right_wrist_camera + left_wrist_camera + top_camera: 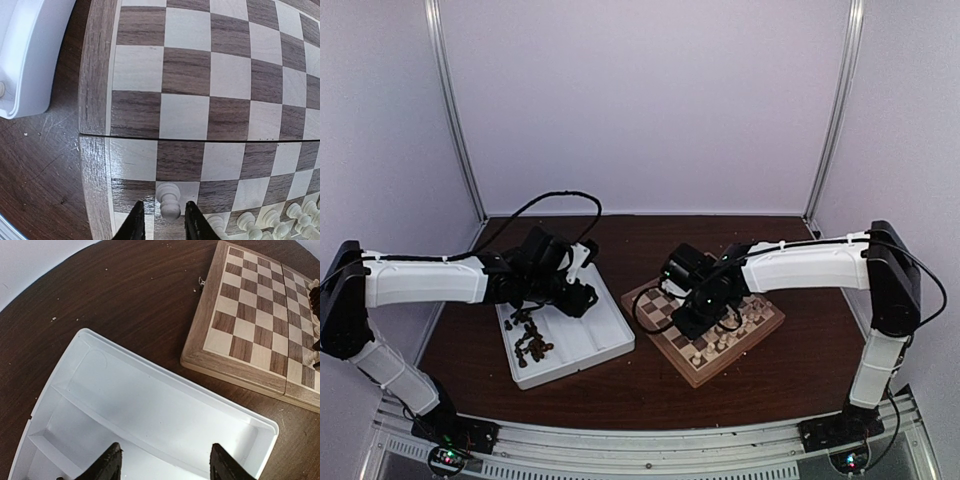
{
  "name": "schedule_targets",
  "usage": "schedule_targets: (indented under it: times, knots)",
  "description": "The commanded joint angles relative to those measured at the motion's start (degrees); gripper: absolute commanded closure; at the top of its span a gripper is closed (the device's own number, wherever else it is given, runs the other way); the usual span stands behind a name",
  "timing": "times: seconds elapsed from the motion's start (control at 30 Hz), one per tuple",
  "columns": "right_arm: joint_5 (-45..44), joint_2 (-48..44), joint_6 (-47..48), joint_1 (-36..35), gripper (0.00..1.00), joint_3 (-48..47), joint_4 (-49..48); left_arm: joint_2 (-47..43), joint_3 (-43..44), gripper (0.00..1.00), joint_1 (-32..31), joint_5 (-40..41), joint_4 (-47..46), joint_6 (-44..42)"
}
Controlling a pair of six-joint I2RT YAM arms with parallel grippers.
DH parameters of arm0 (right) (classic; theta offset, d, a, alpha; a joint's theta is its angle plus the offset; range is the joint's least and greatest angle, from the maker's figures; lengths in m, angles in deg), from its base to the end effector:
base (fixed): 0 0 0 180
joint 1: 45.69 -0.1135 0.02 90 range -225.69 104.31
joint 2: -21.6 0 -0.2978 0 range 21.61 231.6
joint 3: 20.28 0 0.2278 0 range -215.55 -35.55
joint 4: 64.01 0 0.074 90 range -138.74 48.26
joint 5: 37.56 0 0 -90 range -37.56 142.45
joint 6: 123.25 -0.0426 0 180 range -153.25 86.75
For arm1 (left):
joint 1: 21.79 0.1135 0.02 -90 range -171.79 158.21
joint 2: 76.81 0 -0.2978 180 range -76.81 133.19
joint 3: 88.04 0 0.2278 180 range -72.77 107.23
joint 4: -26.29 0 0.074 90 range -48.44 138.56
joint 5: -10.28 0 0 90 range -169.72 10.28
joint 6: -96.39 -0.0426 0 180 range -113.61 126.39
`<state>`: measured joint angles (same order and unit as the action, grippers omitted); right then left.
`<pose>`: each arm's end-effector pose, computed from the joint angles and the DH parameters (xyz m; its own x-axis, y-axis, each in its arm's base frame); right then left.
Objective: Set up the chess pieces on the board
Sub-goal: Place the chess piece on the chessboard.
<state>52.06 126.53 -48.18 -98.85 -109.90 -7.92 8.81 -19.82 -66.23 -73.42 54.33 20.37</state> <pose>0.2123 0.2828 0.2306 -0.7549 -0.5780 -0.3098 -0.6256 0.7764 0.0761 0.2148 -0.2041 0.2594 -0.6485 0.2996 -0.6998 0.4991 0.8615 -0.0936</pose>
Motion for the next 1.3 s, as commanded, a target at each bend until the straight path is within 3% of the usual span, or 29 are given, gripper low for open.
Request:
schedule_targets:
  times: [0.0,0.23,0.83,1.27]
  knots:
    - [-1.74,0.79,0.24,-0.36,0.72,-2.15,0.75,0.46,1.70,0.40,0.54,-0.63,-0.38,0.55]
    - [-2.56,2.30,-0.46,-0.36,0.63,-3.84,1.76,0.82,1.90,0.40,0.59,-0.69,-0.10,0.47]
    - [-3.10,2.40,-0.94,-0.36,0.87,-4.22,3.54,1.04,1.54,0.40,0.76,-0.68,-0.16,0.54]
    - [-1.70,-0.02,-0.88,-0.36,0.91,-3.41,6.92,0.89,1.44,0.40,0.86,-1.26,-0.29,0.75]
